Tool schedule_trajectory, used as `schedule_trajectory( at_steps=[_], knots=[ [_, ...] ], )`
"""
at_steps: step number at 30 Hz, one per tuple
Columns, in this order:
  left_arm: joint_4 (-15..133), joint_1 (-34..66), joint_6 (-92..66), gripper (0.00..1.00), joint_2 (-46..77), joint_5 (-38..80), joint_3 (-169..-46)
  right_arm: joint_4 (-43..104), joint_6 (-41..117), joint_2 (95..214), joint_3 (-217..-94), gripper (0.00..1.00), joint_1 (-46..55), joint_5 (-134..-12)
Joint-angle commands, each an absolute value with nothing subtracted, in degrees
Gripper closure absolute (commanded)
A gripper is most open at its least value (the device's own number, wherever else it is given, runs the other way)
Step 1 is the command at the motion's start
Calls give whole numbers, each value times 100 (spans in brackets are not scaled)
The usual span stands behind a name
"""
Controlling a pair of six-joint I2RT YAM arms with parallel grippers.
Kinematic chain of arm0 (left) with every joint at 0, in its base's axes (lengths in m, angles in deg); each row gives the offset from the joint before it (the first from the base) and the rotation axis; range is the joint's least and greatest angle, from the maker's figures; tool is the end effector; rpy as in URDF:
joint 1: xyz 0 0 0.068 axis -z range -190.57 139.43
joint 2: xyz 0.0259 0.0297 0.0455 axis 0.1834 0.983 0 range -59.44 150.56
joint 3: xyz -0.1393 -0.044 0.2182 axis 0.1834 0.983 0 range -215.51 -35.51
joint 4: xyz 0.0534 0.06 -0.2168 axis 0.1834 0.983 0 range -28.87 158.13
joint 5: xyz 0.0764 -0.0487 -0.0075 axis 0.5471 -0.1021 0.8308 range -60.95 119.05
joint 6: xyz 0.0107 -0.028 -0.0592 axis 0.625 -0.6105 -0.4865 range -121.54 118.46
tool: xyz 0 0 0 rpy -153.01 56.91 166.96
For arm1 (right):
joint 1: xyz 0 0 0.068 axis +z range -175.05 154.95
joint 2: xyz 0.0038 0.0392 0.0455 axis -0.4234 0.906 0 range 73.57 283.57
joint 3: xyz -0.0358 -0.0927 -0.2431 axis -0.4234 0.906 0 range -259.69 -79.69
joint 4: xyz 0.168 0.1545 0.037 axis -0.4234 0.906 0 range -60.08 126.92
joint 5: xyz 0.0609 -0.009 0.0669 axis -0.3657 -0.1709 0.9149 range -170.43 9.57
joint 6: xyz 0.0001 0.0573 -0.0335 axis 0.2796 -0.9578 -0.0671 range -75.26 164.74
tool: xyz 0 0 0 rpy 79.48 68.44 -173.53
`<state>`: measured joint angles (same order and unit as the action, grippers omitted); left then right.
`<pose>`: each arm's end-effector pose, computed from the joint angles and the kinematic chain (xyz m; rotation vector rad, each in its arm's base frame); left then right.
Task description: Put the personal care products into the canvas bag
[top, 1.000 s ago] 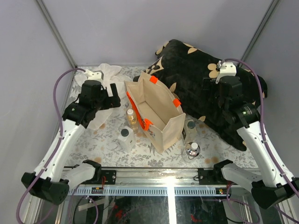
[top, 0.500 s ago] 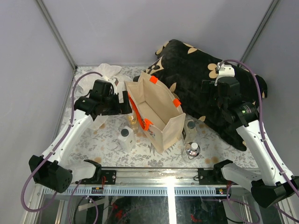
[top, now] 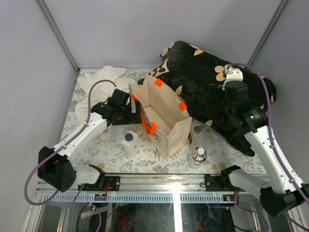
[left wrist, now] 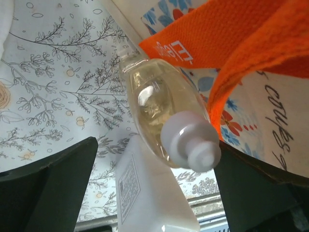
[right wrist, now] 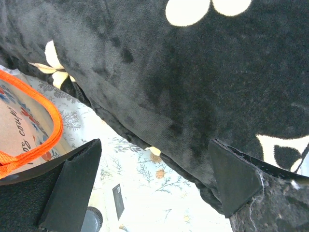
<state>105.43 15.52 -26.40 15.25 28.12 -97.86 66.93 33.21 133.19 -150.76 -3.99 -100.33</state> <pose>0.2179 -0.1076 0.2655 0.0343 2.5999 -0.3543 0.1926 0.0550 0.3799 0.0538 1.9877 0.0166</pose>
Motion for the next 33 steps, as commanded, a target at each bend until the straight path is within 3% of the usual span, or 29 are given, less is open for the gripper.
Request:
schedule_trajectory(
  at_steps=[1, 6, 8, 11, 16, 20, 33],
  knots=[
    [9871, 1571, -2935, 0, 1659, 3136, -9543, 6604, 3467, 13184, -15019, 0, -388, -10207],
    [9466, 1595, -3013, 1, 1826, 3147, -9445, 6609, 3503, 13185, -14971, 1, -395, -10240],
    [9359, 1602, -3015, 9, 1911, 3107, -9393, 6599, 3522, 13176, -14966, 1, -391, -10271],
    [9199, 1604, -3055, 34, 1939, 3047, -9279, 6587, 3581, 13162, -14949, 1, -395, -10328],
    [9415, 1609, -3036, 66, 1910, 3090, -9327, 6577, 3625, 13153, -14943, 1, -387, -10359],
    [9864, 1606, -2998, 97, 1762, 3344, -9411, 6553, 3613, 13180, -14940, 0, -395, -10356],
    [10686, 1572, -2734, 100, 889, 3949, -9377, 6497, 3557, 13310, -14884, 1, -395, -10183]
  ],
)
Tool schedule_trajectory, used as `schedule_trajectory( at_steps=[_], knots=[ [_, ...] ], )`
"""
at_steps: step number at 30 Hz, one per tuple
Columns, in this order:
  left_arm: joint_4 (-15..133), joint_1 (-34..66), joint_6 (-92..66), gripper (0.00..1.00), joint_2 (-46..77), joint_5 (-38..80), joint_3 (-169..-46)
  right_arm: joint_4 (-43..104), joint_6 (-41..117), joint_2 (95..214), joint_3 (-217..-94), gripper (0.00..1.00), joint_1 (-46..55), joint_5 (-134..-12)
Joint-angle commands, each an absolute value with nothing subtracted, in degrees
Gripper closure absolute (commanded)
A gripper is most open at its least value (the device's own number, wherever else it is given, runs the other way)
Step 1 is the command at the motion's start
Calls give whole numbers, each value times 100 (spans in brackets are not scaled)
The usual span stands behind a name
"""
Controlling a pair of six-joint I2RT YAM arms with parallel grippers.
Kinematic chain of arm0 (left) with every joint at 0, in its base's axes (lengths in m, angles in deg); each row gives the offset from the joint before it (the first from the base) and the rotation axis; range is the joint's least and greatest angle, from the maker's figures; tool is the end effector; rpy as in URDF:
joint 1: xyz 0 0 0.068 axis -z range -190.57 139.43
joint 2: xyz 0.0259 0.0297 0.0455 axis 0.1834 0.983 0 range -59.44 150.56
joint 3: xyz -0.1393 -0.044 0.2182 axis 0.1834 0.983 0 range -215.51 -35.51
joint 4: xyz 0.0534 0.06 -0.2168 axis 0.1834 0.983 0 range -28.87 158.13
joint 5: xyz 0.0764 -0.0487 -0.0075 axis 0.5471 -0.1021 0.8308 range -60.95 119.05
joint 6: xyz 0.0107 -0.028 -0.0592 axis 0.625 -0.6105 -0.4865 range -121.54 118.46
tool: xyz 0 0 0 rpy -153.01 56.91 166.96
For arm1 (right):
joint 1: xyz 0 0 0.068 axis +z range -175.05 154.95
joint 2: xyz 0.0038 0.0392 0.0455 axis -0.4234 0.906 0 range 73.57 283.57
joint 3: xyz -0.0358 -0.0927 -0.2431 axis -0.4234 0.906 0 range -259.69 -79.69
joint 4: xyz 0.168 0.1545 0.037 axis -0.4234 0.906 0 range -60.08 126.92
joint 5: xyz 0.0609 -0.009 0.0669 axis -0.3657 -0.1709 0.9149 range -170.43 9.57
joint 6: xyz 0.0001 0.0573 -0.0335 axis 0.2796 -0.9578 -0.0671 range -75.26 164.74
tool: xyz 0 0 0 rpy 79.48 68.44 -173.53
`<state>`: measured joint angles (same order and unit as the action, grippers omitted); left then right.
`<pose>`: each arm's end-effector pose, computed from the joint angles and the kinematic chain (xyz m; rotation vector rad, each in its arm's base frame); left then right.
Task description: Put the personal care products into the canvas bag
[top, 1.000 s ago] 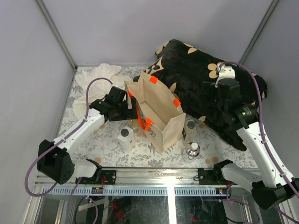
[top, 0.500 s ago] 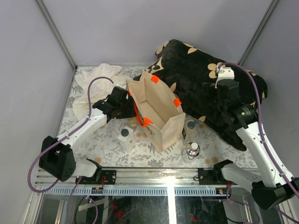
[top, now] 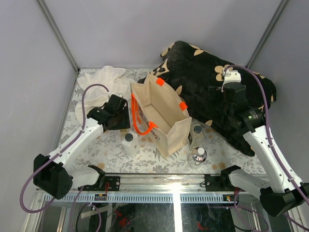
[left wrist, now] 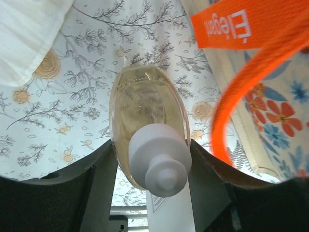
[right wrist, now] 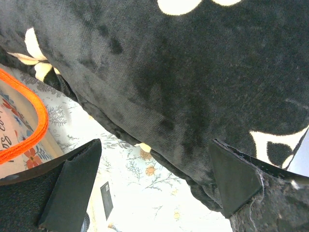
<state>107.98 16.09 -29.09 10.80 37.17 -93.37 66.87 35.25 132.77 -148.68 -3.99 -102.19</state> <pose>0.1993 -0.0917 0.2568 -0.0708 2.5956 -0.1615 0.1924 0.0532 0.3704 0.0322 2.0086 -0.0490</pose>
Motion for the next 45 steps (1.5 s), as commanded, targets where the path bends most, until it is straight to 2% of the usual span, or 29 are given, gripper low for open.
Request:
schedule_trajectory(
  at_steps=[1, 9, 17, 23, 27, 36, 45],
  knots=[
    [10676, 1571, -2727, 100, 904, 3945, -9366, 6497, 3552, 13323, -14878, 1, -388, -10156],
    [10764, 1546, -2695, 100, 491, 4396, -9796, 6513, 3599, 13284, -14844, 0, -393, -10134],
    [11354, 1536, -2227, 100, 620, 4514, -12122, 6440, 3600, 13320, -14782, 1, -395, -10111],
    [11508, 1536, -1884, 100, 1250, 3946, -14000, 6424, 3580, 13404, -14752, 0, -387, -10069],
    [11356, 1536, -1739, 100, 1632, 3376, -14711, 6398, 3591, 13429, -14724, 0, -391, -10055],
    [10210, 1695, -1774, 100, 2059, 2462, -14574, 6402, 3570, 13473, -14683, 0, -389, -10056],
    [8813, 1781, -1798, 100, 2252, 2376, -13192, 6524, 3501, 13503, -14675, 1, -390, -10065]
  ],
)
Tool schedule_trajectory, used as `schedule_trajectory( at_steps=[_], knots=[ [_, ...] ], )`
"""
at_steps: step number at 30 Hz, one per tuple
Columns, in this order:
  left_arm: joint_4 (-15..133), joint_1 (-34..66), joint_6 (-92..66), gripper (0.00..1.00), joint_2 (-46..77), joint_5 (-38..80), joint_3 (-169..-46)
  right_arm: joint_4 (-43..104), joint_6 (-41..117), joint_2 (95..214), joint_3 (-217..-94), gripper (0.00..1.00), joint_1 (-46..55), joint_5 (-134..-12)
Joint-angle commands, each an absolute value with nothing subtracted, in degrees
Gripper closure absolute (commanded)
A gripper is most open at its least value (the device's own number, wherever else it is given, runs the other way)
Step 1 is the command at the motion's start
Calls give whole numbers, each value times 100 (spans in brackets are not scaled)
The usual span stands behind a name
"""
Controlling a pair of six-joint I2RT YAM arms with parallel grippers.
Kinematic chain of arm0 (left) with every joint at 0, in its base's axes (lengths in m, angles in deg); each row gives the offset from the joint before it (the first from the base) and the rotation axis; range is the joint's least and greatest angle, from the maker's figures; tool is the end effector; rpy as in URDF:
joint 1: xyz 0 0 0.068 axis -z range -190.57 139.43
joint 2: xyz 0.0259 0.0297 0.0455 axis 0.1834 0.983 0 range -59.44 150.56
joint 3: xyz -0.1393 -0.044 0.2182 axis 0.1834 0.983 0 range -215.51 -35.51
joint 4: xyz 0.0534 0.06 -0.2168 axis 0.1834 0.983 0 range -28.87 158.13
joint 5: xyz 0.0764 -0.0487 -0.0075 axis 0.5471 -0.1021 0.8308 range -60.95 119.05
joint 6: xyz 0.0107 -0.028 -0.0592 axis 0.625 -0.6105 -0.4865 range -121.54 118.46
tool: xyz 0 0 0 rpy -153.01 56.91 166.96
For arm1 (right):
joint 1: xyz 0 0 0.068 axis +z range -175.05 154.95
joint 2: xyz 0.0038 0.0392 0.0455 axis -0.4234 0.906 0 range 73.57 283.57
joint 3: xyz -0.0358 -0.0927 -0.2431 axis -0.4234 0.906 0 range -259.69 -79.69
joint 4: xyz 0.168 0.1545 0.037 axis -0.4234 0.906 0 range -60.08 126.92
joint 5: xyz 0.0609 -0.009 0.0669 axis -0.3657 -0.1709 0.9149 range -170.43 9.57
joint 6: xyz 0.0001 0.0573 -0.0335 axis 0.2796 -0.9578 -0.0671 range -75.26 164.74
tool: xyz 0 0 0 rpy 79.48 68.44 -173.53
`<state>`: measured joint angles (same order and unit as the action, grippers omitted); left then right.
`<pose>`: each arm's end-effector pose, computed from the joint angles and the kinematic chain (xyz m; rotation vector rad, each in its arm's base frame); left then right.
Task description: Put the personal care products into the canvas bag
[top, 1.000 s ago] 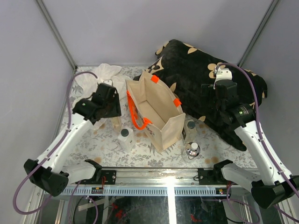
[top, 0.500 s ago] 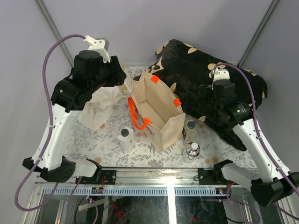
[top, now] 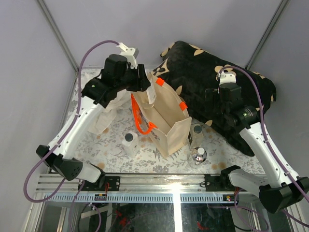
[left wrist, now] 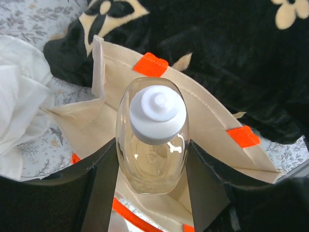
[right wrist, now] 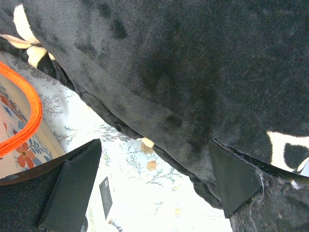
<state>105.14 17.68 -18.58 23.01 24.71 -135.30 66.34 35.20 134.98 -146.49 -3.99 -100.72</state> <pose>0.2488 -0.1382 0.4287 0.2519 2.0678 -0.5674 0.2028 0.0585 0.3522 0.0008 2.0757 -0.0484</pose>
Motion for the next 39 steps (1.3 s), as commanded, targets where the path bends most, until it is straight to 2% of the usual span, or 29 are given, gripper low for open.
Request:
schedule_trajectory(
  at_steps=[1, 13, 21, 25, 36, 39],
  knots=[
    [8668, 1791, -1776, 100, 2241, 2419, -12972, 6580, 3509, 13510, -14695, 1, -390, -10032],
    [5936, 1896, -1556, 100, 2332, 2758, -10252, 7589, 3287, 13673, -15285, 2, -394, -9549],
    [5331, 1923, -1500, 99, 2695, 2722, -9938, 8085, 3130, 13542, -15324, 3, -389, -8557],
    [5374, 1923, -1534, 68, 2841, 2596, -10033, 8343, 3169, 13417, -15316, 3, -392, -8075],
    [5947, 1931, -1382, 18, 2401, 2588, -10267, 8908, 2915, 13347, -15335, 0, -392, -7228],
    [6063, 1937, -1388, 9, 2227, 2527, -10250, 8911, 2840, 13306, -15275, 0, -393, -7091]
  ],
)
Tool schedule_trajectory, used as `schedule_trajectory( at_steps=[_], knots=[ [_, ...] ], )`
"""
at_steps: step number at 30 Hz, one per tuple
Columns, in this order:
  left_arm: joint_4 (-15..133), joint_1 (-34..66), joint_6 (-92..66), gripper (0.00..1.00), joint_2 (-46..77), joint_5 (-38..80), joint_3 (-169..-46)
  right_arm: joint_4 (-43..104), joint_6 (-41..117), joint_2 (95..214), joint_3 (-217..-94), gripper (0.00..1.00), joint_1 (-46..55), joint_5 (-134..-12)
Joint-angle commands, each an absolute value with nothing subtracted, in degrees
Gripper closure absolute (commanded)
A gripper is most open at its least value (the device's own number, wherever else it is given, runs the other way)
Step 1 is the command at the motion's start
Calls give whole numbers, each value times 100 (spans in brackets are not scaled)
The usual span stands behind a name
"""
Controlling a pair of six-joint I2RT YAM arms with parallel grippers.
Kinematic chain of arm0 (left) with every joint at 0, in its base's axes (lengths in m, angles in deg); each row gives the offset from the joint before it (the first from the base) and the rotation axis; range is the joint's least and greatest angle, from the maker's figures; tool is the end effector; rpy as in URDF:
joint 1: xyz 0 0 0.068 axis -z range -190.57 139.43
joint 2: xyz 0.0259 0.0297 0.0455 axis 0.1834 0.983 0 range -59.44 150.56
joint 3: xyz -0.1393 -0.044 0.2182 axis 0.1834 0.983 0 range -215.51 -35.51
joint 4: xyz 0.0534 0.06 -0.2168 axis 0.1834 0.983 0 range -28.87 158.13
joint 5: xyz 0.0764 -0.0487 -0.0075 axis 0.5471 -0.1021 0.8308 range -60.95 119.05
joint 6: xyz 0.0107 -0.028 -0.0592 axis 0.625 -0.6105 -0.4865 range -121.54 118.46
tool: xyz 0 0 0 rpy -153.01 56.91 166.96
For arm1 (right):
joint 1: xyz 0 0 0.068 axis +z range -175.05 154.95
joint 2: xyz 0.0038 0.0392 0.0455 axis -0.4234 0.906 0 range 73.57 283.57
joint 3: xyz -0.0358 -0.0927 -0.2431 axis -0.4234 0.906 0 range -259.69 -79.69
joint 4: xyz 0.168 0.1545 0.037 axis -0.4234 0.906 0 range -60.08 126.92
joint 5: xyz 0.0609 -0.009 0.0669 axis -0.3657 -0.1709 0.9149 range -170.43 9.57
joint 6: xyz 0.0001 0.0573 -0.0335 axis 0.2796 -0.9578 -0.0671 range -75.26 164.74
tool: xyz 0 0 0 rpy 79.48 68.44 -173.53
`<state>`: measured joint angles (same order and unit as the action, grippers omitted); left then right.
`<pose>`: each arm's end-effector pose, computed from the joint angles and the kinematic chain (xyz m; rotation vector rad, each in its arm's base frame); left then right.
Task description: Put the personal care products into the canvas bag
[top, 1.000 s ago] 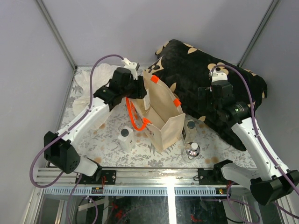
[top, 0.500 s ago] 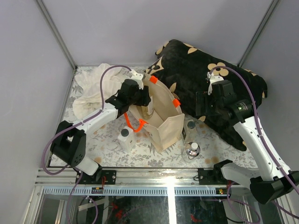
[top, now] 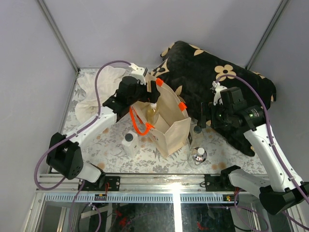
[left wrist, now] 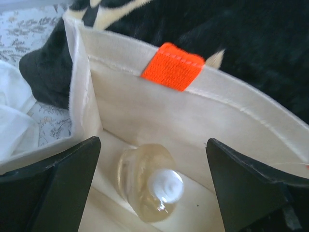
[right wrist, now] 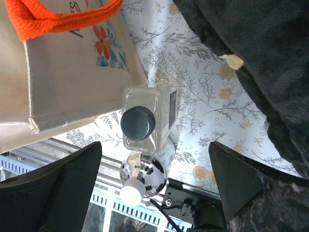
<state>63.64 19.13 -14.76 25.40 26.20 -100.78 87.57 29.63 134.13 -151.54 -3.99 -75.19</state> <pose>0.2895 -0.1681 0.3038 0.3190 1.9692 -0.5377 0.1656 0.0689 0.3432 -0.1693 2.4084 0.4049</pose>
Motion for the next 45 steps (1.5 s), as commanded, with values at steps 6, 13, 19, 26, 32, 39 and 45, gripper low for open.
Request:
schedule_trajectory(
  at_steps=[6, 13, 19, 26, 32, 39, 45],
  knots=[
    [6298, 1957, -1481, 3, 1765, 2325, -10382, 8829, 2724, 13256, -15087, 0, -364, -6781],
    [7159, 1980, -1160, 0, 1249, 2611, -11123, 8855, 2599, 13531, -15098, 0, 177, -7050],
    [7738, 1971, -930, 0, 1002, 2990, -11461, 9026, 2360, 14059, -14879, 0, 850, -7934],
    [7783, 1975, -958, 0, 669, 3114, -11193, 9156, 2306, 14125, -14773, 0, 862, -8696],
    [7772, 1976, -989, 0, 557, 3137, -11053, 8467, 2374, 14067, -14262, 1, 862, -8730],
    [7821, 1978, -989, 0, 462, 3172, -11024, 7799, 2322, 13827, -13533, 11, 861, -8564],
    [7786, 1976, -1033, 0, 508, 3140, -10999, 7542, 2357, 13589, -13510, 30, 862, -8534]
  ],
)
